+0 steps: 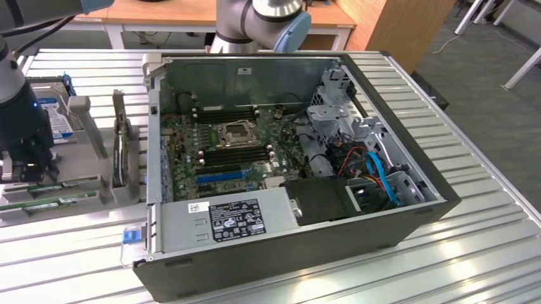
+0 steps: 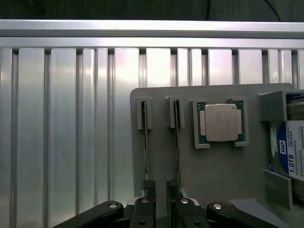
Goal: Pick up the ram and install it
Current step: 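Pick up the ram and move it above insertion slot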
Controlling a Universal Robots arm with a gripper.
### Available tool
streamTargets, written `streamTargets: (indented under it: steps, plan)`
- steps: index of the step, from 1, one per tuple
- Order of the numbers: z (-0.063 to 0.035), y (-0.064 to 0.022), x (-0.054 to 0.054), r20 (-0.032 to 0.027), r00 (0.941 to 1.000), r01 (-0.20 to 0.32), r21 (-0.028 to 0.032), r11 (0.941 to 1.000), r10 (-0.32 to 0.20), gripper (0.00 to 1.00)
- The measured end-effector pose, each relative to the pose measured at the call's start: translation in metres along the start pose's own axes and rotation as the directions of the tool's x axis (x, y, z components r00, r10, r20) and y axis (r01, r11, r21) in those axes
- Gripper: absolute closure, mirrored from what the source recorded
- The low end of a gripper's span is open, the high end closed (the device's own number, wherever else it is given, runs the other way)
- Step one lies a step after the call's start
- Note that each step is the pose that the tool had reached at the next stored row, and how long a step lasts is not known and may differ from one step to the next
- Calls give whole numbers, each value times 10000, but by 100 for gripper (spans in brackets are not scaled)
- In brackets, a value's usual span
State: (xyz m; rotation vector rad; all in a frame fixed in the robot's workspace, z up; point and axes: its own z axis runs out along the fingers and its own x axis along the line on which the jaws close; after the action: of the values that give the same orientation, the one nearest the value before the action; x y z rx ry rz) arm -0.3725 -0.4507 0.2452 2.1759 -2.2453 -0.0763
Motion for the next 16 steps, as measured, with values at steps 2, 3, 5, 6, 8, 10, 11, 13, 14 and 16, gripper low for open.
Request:
streamTargets:
  steps: [2,3,5,6,8,10,11,13,14,16]
  plan:
    - [0,0,12,0,10000,-1,0,10000,1,76]
    - [-1,0,18,0,10000,-1,-1,10000,1,76]
    - [0,0,32,1,10000,0,0,10000,0,76]
    - [-1,0,38,-1,10000,0,-1,10000,0,76]
    - [-1,0,39,1,10000,-1,0,10000,1,76]
    - [-1,0,40,1,10000,-1,0,10000,1,76]
    - [-1,0,40,1,10000,0,0,10000,0,76]
    - [1,0,41,0,10000,0,0,10000,0,76]
    - [7,0,41,2,10000,0,2,10000,0,76]
    - [26,-1,41,1,10000,0,1,10000,0,76]
